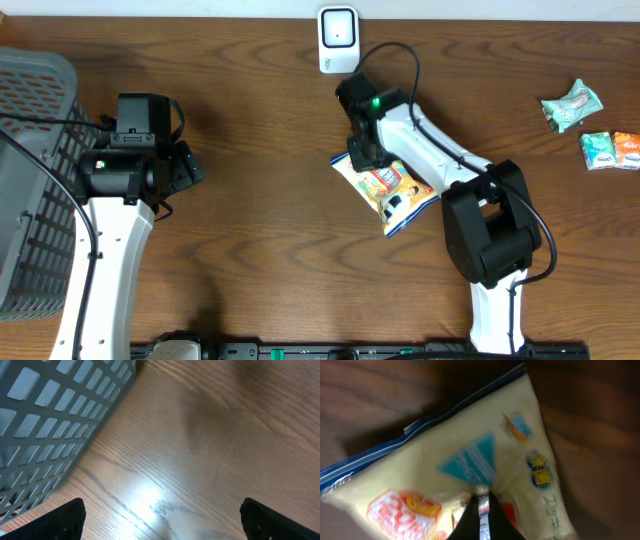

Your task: Scan the item barcode

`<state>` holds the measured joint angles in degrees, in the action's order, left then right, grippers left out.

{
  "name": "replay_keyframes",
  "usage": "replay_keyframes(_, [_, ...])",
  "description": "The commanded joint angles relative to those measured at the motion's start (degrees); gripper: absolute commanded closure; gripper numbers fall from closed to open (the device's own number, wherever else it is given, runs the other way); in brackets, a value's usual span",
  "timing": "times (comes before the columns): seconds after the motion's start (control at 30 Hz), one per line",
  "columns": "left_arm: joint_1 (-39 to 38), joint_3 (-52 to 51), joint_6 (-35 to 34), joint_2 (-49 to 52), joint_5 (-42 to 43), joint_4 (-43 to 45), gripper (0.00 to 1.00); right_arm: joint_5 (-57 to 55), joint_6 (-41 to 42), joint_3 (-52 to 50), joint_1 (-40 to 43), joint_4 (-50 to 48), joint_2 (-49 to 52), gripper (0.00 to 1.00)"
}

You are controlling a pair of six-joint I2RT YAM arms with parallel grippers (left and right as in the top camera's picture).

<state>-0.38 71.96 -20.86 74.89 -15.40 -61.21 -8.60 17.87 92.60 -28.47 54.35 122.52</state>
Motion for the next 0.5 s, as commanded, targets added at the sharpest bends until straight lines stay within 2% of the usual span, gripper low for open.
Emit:
replay_keyframes(0.0, [0.2,0.2,0.5,0.0,-1.2,-0.2,0.02,-0.5,-0.7,-7.7,0.5,-6.4,0.1,0.98])
replay_keyframes(0.1, [0.2,0.2,0.5,0.0,-1.2,-0.2,0.02,-0.5,-0.4,-9.0,0.6,-7.3,0.1,0.99])
replay_keyframes(0.2, [0.2,0.2,0.5,0.0,-1.2,-0.2,0.02,-0.5,0.5,-6.1,0.9,-3.9,-0.4,0.99])
replay_keyframes(0.4, [0.2,0.2,0.5,0.0,-1.2,-0.2,0.03,-0.5,-2.3,8.9,1.9,13.5,-1.6,0.99])
replay_keyframes(0.47, [0.2,0.2,0.5,0.0,-1.2,-0.2,0.02,-0.5,-4.1,14.0,1.9,20.0,-1.5,0.92])
